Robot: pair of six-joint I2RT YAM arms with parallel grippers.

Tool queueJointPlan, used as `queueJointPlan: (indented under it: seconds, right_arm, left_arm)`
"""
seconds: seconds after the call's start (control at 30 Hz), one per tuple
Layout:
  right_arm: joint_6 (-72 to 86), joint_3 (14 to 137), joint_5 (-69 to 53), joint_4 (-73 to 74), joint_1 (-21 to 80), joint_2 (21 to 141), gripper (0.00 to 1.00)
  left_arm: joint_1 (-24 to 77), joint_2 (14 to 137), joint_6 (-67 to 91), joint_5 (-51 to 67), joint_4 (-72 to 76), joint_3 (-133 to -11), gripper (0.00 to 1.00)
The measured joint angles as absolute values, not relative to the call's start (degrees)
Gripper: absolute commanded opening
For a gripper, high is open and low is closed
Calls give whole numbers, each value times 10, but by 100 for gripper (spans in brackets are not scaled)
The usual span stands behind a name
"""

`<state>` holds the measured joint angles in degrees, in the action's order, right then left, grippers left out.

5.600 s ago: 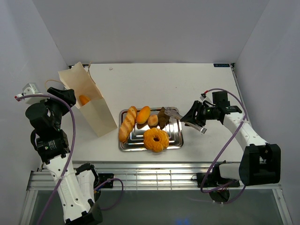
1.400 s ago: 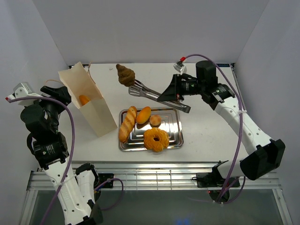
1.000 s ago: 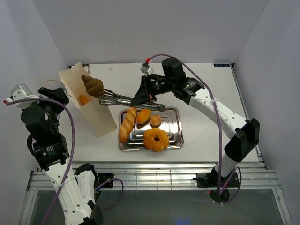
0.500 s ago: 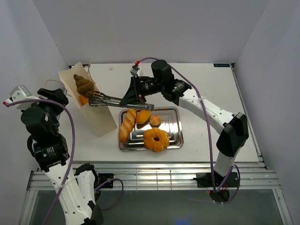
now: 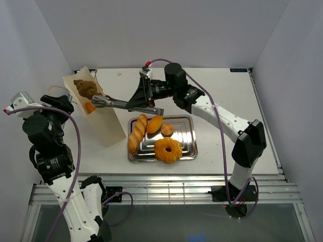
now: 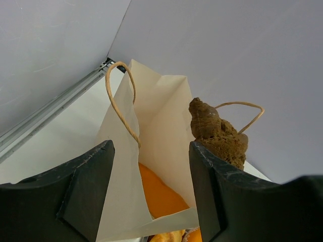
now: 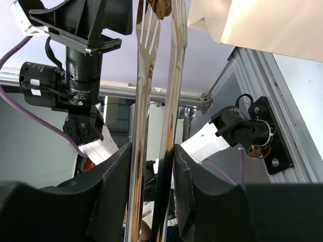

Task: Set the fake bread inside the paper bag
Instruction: Place the fake bread in the paper bag.

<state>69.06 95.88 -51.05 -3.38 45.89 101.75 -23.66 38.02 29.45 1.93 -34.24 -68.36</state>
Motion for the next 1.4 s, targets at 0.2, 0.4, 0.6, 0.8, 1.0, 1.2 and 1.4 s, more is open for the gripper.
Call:
queueJointPlan:
  seconds: [0.2, 0.4, 0.6, 0.8, 1.0, 1.2, 1.4]
  right_arm:
    - [703, 957, -512, -43, 459, 1025, 43]
    - [712, 949, -514, -66, 459, 1025, 44]
    - [720, 939, -516, -75, 459, 1026, 45]
    - [727, 938, -518, -85, 459, 1026, 45]
    - [735, 927, -520, -101, 459, 1026, 44]
    - [739, 926, -520, -108, 455, 1026, 42]
    - [744, 891, -518, -115, 430, 1013, 17]
  left_arm:
    - [-237, 380, 296, 20, -342, -684, 71]
    - [-237, 380, 296, 23, -338, -684, 71]
    - [-237, 380, 298, 24, -338, -683, 71]
    - [-237, 380, 298, 24, -338, -683, 71]
    - [-237, 380, 298, 26, -334, -679, 71]
    - [-237, 380, 298, 26, -333, -679, 71]
    - [-237, 380, 298, 26, -333, -679, 71]
